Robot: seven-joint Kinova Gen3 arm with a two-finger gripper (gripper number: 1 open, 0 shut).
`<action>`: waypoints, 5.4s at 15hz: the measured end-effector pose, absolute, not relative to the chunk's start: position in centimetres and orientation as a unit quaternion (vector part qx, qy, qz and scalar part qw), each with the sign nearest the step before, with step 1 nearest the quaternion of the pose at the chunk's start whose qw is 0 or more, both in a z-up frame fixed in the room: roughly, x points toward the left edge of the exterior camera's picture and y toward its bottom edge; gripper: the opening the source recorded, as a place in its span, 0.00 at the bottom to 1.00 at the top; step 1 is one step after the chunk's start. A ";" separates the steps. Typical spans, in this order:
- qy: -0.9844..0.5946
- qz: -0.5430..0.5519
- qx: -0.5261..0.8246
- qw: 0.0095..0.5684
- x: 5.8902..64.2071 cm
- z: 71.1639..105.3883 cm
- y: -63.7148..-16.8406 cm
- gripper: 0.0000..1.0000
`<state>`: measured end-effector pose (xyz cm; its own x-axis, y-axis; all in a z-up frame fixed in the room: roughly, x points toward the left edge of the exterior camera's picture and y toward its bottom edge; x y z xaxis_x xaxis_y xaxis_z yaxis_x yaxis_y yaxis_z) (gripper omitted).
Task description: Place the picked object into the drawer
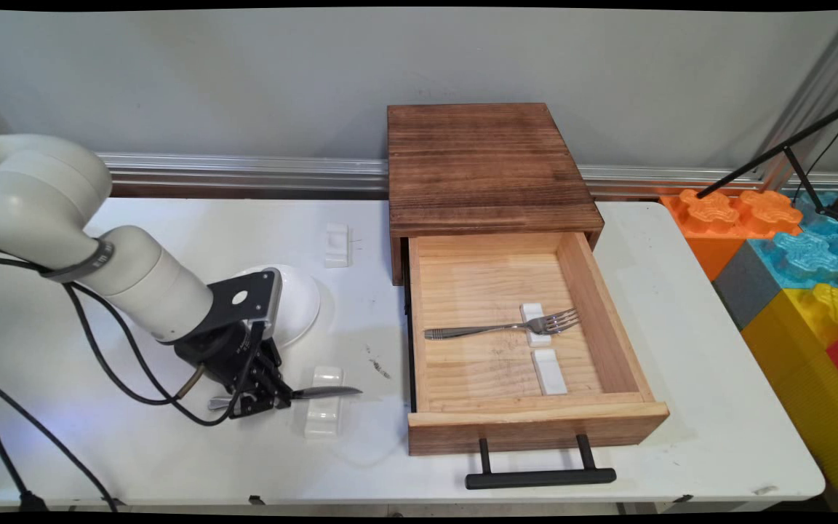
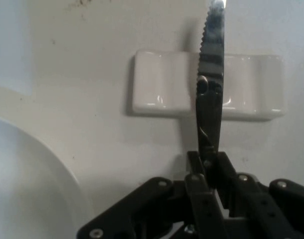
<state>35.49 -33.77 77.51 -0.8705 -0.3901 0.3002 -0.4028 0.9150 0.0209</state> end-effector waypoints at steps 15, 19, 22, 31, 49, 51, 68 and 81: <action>-0.964 0.030 0.222 0.144 31.8 87.4 -35.2 0.00; -0.963 0.041 0.228 0.142 30.5 90.3 -35.9 0.00; -0.961 0.048 0.230 0.145 29.3 92.0 -36.6 0.00; -0.957 0.052 0.216 0.186 23.1 93.3 -40.0 0.00; -0.949 0.024 0.208 0.235 11.1 87.8 -45.7 0.00; -0.949 0.023 0.205 0.238 10.1 87.2 -46.0 0.00; -0.954 0.010 0.198 0.224 8.2 81.1 -46.5 0.00; -0.948 -0.010 0.219 0.232 8.4 78.9 -47.0 1.00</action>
<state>8.41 -47.00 78.89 -0.7968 -0.4195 0.4349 -0.4107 0.9039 0.1196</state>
